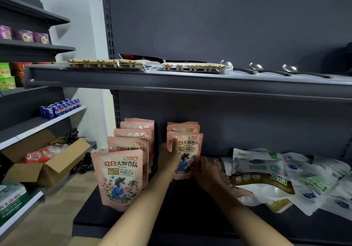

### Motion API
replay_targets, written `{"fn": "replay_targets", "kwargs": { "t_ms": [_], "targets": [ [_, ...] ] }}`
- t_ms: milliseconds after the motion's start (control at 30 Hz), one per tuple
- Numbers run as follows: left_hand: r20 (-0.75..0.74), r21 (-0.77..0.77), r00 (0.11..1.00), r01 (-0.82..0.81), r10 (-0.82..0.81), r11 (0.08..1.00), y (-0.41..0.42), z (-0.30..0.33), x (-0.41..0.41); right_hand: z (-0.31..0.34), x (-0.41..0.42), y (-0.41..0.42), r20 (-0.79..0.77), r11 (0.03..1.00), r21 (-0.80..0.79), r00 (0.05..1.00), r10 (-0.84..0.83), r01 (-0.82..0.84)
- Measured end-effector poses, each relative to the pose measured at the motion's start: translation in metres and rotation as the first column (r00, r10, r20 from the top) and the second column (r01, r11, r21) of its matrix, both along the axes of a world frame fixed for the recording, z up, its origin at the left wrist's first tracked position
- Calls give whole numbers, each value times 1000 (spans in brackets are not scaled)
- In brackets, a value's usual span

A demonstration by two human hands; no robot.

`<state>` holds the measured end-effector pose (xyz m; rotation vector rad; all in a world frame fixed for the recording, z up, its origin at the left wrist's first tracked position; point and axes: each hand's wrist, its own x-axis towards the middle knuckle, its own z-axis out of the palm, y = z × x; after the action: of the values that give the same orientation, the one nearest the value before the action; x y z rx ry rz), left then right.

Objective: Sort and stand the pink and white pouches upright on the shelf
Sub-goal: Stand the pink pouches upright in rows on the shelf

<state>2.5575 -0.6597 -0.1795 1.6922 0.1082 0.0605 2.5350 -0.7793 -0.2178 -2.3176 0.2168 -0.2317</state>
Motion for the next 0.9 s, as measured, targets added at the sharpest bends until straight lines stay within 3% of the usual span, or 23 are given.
{"fn": "replay_targets", "kwargs": {
  "t_ms": [200, 300, 433, 600, 733, 800, 900],
  "targets": [
    [5, 13, 999, -37, 37, 999, 0, -4, -1, 2, -2, -1, -27, 1000, -8, 999, 17, -18],
    [173, 118, 976, -151, 130, 982, -5, 9, -4, 7, -5, -5, -53, 998, -63, 998, 18, -21],
    [462, 158, 856, -337, 232, 928, -12, 39, -10, 27, -6, -19, 14, 976, -217, 999, 29, -25],
    [593, 145, 785, -323, 179, 935, -30, 63, -19, 45, -23, -49, 10, 896, -429, 991, 135, -118],
    [612, 144, 784, -247, 110, 958, -52, 53, -29, 36, -42, -66, -159, 709, -661, 969, 189, -246],
    [560, 172, 826, -192, 65, 966, -62, 46, -34, 29, -50, -73, -242, 718, -624, 950, 197, -308],
    [476, 215, 878, -163, 42, 963, -75, 34, -41, 18, -58, -81, -312, 654, -674, 935, 168, -342]
  ]
}}
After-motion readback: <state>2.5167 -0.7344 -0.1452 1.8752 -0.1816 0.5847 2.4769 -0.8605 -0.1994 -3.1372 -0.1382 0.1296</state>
